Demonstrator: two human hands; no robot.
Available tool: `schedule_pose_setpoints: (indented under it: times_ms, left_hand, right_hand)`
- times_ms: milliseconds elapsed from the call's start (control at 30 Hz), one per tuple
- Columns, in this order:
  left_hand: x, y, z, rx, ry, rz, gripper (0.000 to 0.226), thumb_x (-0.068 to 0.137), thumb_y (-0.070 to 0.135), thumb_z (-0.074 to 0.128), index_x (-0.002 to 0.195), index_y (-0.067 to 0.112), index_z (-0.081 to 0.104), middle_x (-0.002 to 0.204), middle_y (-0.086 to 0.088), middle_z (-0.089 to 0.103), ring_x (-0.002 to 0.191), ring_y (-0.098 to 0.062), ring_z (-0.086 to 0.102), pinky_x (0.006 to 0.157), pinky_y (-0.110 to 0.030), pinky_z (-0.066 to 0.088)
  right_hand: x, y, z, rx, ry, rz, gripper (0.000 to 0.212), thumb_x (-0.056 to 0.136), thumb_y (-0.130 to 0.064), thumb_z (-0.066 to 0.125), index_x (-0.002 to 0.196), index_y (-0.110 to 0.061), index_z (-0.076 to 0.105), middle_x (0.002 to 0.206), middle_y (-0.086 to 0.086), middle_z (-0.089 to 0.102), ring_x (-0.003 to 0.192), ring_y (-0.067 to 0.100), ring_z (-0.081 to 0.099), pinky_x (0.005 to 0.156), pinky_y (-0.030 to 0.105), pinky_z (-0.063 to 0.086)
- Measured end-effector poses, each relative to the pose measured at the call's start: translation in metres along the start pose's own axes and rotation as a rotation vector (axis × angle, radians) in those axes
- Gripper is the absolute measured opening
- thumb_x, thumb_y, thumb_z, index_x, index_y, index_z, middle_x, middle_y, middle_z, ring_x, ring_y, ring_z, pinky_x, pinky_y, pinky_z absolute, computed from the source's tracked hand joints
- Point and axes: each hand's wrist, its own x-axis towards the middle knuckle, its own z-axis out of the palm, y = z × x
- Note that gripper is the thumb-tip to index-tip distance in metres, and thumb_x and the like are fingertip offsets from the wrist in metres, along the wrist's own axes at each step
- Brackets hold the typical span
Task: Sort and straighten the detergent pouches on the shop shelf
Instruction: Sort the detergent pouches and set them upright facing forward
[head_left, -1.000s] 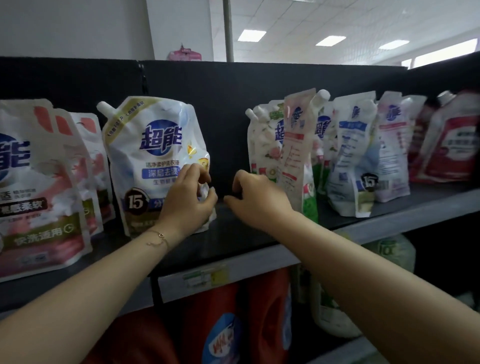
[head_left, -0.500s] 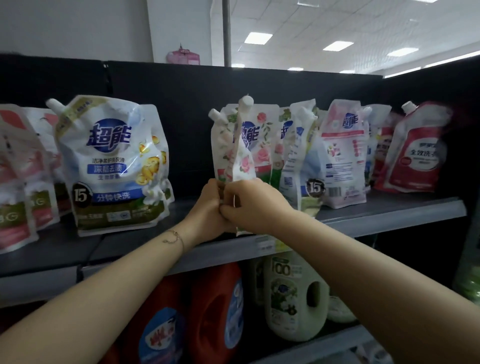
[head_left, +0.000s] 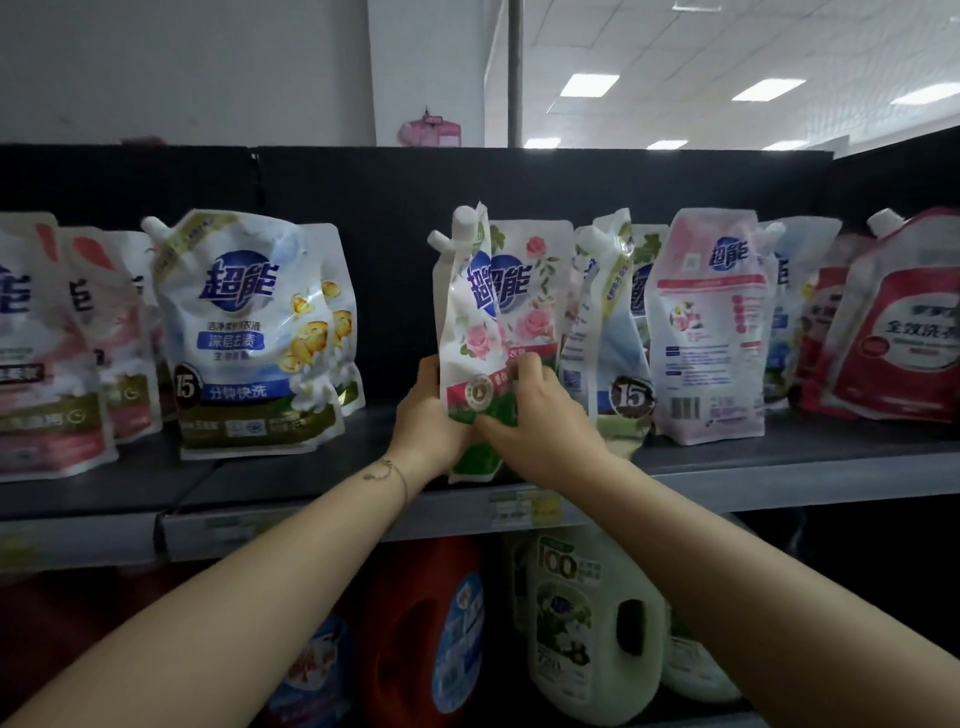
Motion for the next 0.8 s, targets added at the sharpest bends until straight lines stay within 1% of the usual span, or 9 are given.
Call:
schedule_pose_setpoints:
  times_ms: [100,200,300,400,467,533,600,733,800]
  left_hand:
    - [0.017,-0.004,-0.01,0.001,-0.178,-0.008,0.07,0.059,0.036,0.081,0.124,0.036,0.054,0.111,0.013,0.066,0.105,-0.007,0.062,0.091,-0.03,0.052]
    - [0.03,-0.01,-0.015,-0.111,-0.296,-0.069,0.062,0.066,0.012,0.082,0.122,0.023,0.059,0.11,0.005,0.069,0.108,-0.015,0.063,0.092,-0.033,0.052]
    - [0.044,-0.019,-0.013,-0.244,-0.434,-0.142,0.052,0.073,-0.01,0.071,0.116,0.018,0.061,0.111,-0.006,0.068,0.111,-0.024,0.062,0.096,-0.039,0.05]
    - [0.063,-0.026,-0.006,-0.251,-0.572,-0.174,0.048,0.079,-0.007,0.065,0.121,0.016,0.058,0.116,-0.009,0.066,0.113,-0.025,0.06,0.096,-0.037,0.049]
    - [0.078,-0.031,-0.002,-0.237,-0.657,-0.123,0.057,0.079,-0.003,0.068,0.13,0.014,0.052,0.123,-0.01,0.063,0.117,-0.024,0.058,0.101,-0.04,0.047]
    - [0.093,-0.032,-0.003,-0.149,-0.684,-0.072,0.064,0.075,0.0,0.073,0.132,0.016,0.051,0.126,-0.008,0.062,0.12,-0.021,0.056,0.105,-0.043,0.043]
    - [0.108,-0.028,-0.009,0.013,-0.741,-0.046,0.063,0.072,0.006,0.078,0.128,0.02,0.052,0.126,-0.004,0.061,0.12,-0.018,0.055,0.106,-0.04,0.042]
    - [0.133,-0.021,-0.038,0.554,-0.94,-0.198,0.046,0.071,0.016,0.082,0.114,0.021,0.066,0.112,0.002,0.069,0.105,-0.015,0.063,0.095,-0.031,0.05]
    - [0.144,-0.026,-0.047,0.717,-0.804,-0.25,0.046,0.07,0.025,0.083,0.111,0.017,0.064,0.106,-0.003,0.068,0.095,-0.018,0.064,0.082,-0.029,0.053]
  right_hand:
    - [0.007,0.007,0.006,0.074,0.018,-0.013,0.075,0.085,-0.04,0.066,0.141,-0.018,0.021,0.138,0.008,0.038,0.125,0.028,0.044,0.098,0.039,0.041]
    - [0.015,0.012,0.017,0.083,0.065,-0.042,0.089,0.083,-0.046,0.067,0.147,-0.031,0.006,0.152,0.004,0.019,0.138,0.03,0.028,0.107,0.047,0.036]
    - [0.027,0.018,0.025,0.008,0.116,-0.081,0.09,0.086,-0.045,0.063,0.144,-0.048,-0.007,0.157,-0.001,-0.012,0.146,0.032,-0.002,0.113,0.056,0.023]
    - [0.039,0.021,0.031,-0.144,0.148,-0.062,0.087,0.091,-0.044,0.056,0.143,-0.053,-0.012,0.149,-0.003,-0.04,0.14,0.028,-0.033,0.113,0.058,0.009]
    - [0.047,0.021,0.038,-0.29,0.129,-0.042,0.083,0.094,-0.042,0.051,0.144,-0.05,-0.015,0.145,0.003,-0.047,0.137,0.034,-0.035,0.113,0.059,0.006]
    - [0.054,0.021,0.046,-0.35,0.105,-0.034,0.084,0.096,-0.04,0.049,0.145,-0.047,-0.018,0.143,0.007,-0.048,0.138,0.04,-0.031,0.114,0.059,0.003]
    - [0.061,0.022,0.051,-0.228,0.112,0.017,0.089,0.093,-0.042,0.054,0.146,-0.045,-0.018,0.145,0.006,-0.046,0.138,0.039,-0.032,0.114,0.058,-0.003]
    - [0.074,0.025,0.056,-0.086,0.135,0.104,0.094,0.092,-0.044,0.054,0.145,-0.042,-0.024,0.146,0.006,-0.046,0.137,0.039,-0.033,0.112,0.06,-0.005]
    - [0.08,0.024,0.057,-0.066,0.139,0.12,0.095,0.093,-0.038,0.053,0.141,-0.045,-0.029,0.143,0.003,-0.049,0.136,0.04,-0.035,0.111,0.064,-0.004]
